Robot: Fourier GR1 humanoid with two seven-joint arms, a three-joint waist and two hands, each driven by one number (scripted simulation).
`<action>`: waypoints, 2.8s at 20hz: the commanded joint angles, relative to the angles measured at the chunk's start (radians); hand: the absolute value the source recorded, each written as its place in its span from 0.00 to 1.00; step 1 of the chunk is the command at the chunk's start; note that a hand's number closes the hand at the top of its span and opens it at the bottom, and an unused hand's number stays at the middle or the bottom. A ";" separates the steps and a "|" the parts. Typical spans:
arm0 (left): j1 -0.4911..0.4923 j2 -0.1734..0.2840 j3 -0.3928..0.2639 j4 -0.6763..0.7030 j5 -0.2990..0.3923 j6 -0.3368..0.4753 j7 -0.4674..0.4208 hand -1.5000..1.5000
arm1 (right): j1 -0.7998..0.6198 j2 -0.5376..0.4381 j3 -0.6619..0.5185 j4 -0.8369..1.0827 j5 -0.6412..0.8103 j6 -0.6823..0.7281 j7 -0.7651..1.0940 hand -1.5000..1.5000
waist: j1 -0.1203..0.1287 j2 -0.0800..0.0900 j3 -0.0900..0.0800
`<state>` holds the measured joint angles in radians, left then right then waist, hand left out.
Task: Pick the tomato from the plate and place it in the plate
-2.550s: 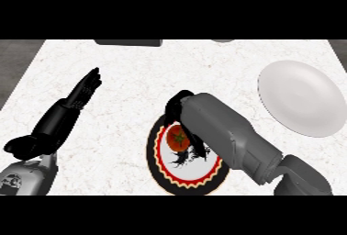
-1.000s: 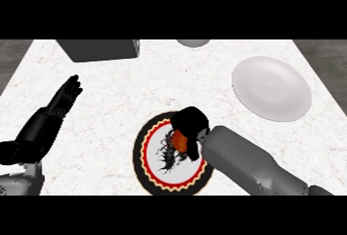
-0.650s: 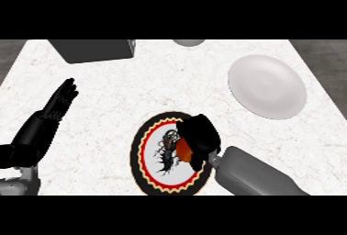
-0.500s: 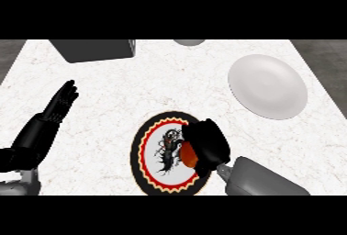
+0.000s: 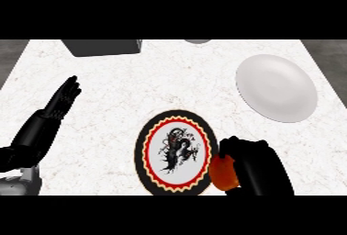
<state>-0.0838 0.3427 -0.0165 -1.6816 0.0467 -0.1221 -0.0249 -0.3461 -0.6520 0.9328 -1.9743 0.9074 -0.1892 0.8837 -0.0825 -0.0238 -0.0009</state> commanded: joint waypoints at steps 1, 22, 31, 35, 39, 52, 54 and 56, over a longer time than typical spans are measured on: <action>-0.018 0.003 0.002 -0.027 0.019 -0.022 0.018 0.50 | 0.101 -0.121 -0.090 -0.229 0.077 -0.001 0.123 1.00 | 0.040 0.012 0.001; -0.123 -0.022 0.029 0.039 0.005 -0.109 0.030 0.50 | -0.005 -0.005 -0.615 0.506 -0.240 -0.214 -0.524 1.00 | 0.098 0.029 0.001; -0.099 -0.092 -0.016 0.037 -0.057 -0.063 0.013 0.50 | -0.116 0.042 -0.736 0.994 -0.321 -0.164 -0.754 1.00 | 0.106 0.033 0.002; -0.066 -0.096 -0.040 -0.003 -0.082 -0.063 0.021 0.50 | -0.214 0.089 -0.761 1.214 -0.335 -0.097 -0.791 0.00 | 0.117 0.034 0.003; -0.061 -0.055 0.016 -0.029 -0.028 -0.119 0.036 0.50 | -0.312 0.125 -0.835 1.466 -0.318 -0.207 -1.018 0.00 | 0.118 0.034 0.003; -0.060 -0.088 0.018 0.021 -0.069 -0.094 -0.001 0.50 | -0.320 0.096 -1.089 1.438 -0.628 -0.011 -1.477 0.00 | 0.088 0.022 0.002; -0.101 -0.074 0.045 0.056 -0.045 -0.109 0.010 0.50 | -0.330 0.150 -1.133 1.449 -0.704 0.062 -1.468 0.00 | 0.083 0.023 0.002; -0.103 -0.101 0.011 0.031 -0.073 -0.087 0.026 0.50 | -0.340 0.132 -1.160 1.446 -0.750 0.150 -1.453 0.00 | 0.081 0.022 0.002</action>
<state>-0.1776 0.2479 -0.0011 -1.6369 -0.0236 -0.2128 -0.0198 -0.6754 -0.5156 -0.1624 -0.5175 0.2630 -0.1887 -0.5532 0.0060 0.0015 0.0015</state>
